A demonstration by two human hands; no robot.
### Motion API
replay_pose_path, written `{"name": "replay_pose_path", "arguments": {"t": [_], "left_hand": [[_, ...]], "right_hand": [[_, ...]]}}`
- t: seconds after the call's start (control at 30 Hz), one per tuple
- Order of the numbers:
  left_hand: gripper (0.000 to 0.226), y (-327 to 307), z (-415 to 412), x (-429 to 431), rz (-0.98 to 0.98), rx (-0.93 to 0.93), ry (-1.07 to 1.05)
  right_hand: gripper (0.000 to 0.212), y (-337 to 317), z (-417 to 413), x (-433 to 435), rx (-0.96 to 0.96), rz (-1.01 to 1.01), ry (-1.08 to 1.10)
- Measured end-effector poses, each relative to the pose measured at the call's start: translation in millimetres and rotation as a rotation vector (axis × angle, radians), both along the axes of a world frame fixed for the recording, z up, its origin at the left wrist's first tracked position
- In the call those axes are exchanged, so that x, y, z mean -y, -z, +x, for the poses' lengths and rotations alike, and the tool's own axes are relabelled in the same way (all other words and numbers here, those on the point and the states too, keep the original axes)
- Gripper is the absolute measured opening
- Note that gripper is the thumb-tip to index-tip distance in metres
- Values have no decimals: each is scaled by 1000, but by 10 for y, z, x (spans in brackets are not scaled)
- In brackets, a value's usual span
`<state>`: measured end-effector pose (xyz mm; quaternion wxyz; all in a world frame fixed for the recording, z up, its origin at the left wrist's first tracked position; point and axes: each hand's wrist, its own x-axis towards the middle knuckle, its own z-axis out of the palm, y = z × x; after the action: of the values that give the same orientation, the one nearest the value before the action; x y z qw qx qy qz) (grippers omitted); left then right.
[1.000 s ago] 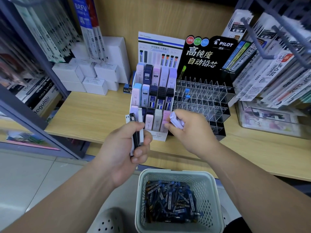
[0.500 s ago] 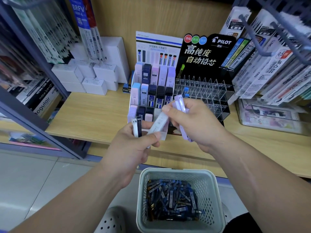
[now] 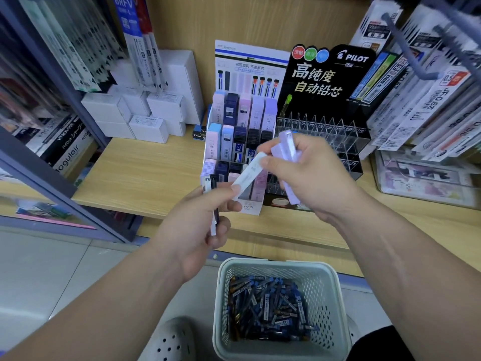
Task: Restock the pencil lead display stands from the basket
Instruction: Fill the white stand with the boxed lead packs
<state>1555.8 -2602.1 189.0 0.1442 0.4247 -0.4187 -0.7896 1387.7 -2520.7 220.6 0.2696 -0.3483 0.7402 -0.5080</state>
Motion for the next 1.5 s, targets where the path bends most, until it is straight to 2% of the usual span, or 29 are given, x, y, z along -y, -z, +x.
{"name": "replay_pose_path", "arguments": {"t": [0.13, 0.37, 0.77, 0.83, 0.93, 0.97, 1.03, 1.17, 1.27, 1.33, 1.43, 1.5], "left_hand": [[34, -41, 47, 93, 112, -77, -21], [23, -19, 133, 128, 76, -118, -39], [16, -14, 170, 116, 17, -106, -32], [17, -19, 173, 110, 0, -104, -38], [19, -27, 175, 104, -27, -90, -64], [19, -25, 175, 101, -32, -88, -65], [19, -23, 174, 96, -35, -87, -61], [17, -5, 164, 102, -43, -85, -53], [14, 3, 158, 99, -65, -85, -33], [11, 3, 148, 85, -83, -91, -14], [7, 19, 129, 62, -129, -94, -2], [2, 24, 116, 40, -192, -98, 29]], "right_hand": [[7, 20, -59, 67, -272, 20, -12], [7, 282, -8, 207, -670, 109, -145], [8, 316, 47, 226, -736, 157, -139], [6, 312, 46, 231, -687, 174, -130], [2, 303, 23, 233, -475, 194, -73], [3, 317, 17, 233, -457, 191, -62], [4, 341, 38, 228, -490, 183, -62], [14, 410, 69, 235, -680, 225, -127], [15, 360, 74, 227, -669, 215, -142], [9, 259, 84, 216, -519, 150, -90], [5, 73, 121, 165, -49, 39, -31], [6, 31, 175, 129, 113, 61, -77]]}}
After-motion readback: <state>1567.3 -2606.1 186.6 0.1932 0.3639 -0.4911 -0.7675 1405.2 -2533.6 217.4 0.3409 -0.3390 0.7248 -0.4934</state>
